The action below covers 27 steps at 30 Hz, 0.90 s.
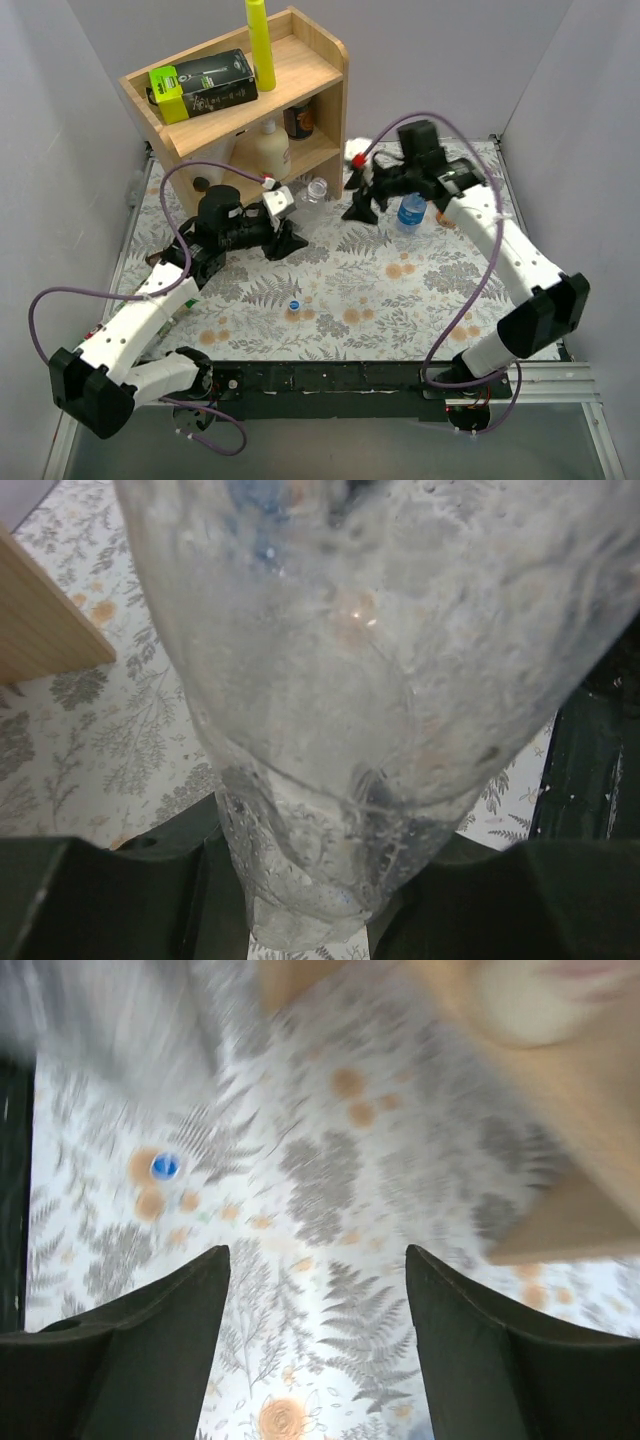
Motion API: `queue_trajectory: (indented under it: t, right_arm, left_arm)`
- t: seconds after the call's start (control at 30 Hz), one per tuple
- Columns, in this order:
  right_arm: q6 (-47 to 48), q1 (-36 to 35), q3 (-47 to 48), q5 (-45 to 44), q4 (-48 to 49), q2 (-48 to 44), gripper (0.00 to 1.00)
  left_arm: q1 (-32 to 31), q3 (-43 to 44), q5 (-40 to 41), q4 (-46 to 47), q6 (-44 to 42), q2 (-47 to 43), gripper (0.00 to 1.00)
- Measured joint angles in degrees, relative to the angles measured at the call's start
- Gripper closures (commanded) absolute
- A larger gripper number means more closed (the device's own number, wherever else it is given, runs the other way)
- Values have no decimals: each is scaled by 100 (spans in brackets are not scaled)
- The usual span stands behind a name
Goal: Screw on the bottle caps
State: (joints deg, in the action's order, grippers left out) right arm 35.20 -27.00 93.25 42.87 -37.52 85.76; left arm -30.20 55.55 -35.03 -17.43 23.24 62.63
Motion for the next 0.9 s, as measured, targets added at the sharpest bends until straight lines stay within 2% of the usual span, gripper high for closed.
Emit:
queue_trajectory:
  t: [0.2,0.4,0.63,0.9]
  right_arm:
    - [1652,-1628,-933,-905,-713,848,23]
    - [2277,-2741,-973,-1582,-407,1707,25]
    - [2621,-3047,-811,-1746,-127,2562,38]
    - [3001,-3281,-787,-1834,-160,2970,41]
  left_arm:
    - [723,568,-232,-542,0,-376,100]
    - [1012,570,-553,-833,122,-977,100]
    - [1534,568,-826,-960,345,-1147,100]
    - [1751,461,-1086,-933,619,-1180,100]
